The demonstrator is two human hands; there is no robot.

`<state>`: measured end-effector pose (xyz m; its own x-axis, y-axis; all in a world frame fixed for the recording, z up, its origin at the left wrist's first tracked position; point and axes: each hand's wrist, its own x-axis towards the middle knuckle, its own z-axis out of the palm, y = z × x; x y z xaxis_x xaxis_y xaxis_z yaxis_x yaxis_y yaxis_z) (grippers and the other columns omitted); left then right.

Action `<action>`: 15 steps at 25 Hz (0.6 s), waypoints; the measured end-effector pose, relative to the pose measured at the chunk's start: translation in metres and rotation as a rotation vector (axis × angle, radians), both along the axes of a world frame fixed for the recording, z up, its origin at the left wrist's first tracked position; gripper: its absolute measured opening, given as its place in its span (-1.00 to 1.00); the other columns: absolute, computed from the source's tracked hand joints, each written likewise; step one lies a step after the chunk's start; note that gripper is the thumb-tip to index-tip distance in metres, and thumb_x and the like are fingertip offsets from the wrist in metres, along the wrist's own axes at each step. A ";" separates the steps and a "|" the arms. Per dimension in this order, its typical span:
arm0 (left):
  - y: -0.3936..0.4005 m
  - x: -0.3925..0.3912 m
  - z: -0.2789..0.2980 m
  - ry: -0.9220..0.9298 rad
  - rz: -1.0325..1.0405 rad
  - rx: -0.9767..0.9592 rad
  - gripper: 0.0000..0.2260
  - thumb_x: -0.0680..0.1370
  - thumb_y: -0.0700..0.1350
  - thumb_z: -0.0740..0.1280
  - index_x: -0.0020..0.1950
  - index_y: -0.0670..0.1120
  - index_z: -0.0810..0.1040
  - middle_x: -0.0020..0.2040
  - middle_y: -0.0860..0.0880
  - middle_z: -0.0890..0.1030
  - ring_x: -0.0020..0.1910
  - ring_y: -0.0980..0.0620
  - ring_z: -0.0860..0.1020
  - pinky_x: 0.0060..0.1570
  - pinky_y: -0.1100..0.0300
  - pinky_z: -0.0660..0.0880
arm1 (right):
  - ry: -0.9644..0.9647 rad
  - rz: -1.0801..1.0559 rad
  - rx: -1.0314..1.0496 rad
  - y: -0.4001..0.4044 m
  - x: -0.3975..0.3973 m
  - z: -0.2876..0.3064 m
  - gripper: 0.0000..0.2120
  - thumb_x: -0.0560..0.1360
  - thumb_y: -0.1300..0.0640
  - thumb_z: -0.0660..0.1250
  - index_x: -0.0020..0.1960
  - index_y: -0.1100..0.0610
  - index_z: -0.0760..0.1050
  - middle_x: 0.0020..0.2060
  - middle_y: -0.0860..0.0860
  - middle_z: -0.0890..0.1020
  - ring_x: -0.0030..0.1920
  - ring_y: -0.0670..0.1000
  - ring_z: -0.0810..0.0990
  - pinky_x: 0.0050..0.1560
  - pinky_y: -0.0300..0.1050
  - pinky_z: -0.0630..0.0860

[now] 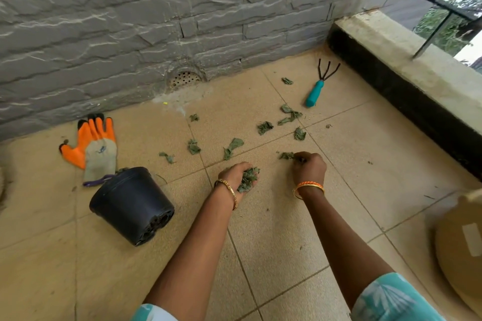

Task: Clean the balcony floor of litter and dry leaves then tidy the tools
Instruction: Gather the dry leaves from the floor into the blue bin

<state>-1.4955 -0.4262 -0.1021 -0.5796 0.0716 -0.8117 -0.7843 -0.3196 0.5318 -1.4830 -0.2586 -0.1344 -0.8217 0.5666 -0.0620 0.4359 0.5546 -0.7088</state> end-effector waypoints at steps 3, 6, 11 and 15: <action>0.003 -0.001 0.001 0.014 0.017 0.012 -0.92 0.55 -0.26 0.29 -0.12 -0.25 0.50 -0.19 -0.19 0.56 -0.29 -0.04 0.56 -0.41 0.24 0.55 | -0.062 0.188 0.064 -0.008 -0.008 0.009 -0.53 0.47 0.34 0.25 0.37 0.20 0.37 0.31 0.19 0.33 0.32 0.19 0.30 0.30 -0.05 0.31; 0.008 -0.004 0.002 0.050 0.012 0.021 -0.91 0.56 -0.25 0.28 -0.13 -0.24 0.50 -0.21 -0.18 0.56 -0.28 -0.03 0.56 -0.37 0.23 0.54 | -0.142 0.459 0.267 -0.023 -0.011 0.001 -0.52 0.52 0.28 0.20 0.43 0.18 0.28 0.42 0.20 0.23 0.41 0.23 0.17 0.38 0.05 0.24; 0.011 -0.004 0.005 0.097 -0.025 0.047 -0.92 0.55 -0.25 0.28 -0.12 -0.22 0.52 -0.23 -0.16 0.57 -0.26 -0.02 0.56 -0.19 0.20 0.51 | -0.054 0.624 0.590 -0.026 0.008 -0.022 -0.71 0.58 0.29 0.15 0.27 0.28 0.45 0.29 0.18 0.45 0.24 0.19 0.36 0.09 0.02 0.48; 0.016 -0.003 0.008 0.117 -0.031 0.073 -0.89 0.57 -0.25 0.26 -0.14 -0.23 0.50 -0.43 -0.12 0.61 -0.25 -0.06 0.54 -0.17 0.17 0.49 | 0.089 0.502 0.362 -0.015 0.000 -0.010 -0.75 0.51 0.38 0.21 0.12 0.28 0.58 0.11 0.19 0.59 0.12 0.15 0.52 0.08 -0.12 0.45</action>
<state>-1.4982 -0.4102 -0.0937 -0.6664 0.1475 -0.7309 -0.7286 -0.3372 0.5962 -1.4830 -0.2741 -0.1441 -0.9863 0.0824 0.1427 0.0077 0.8881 -0.4595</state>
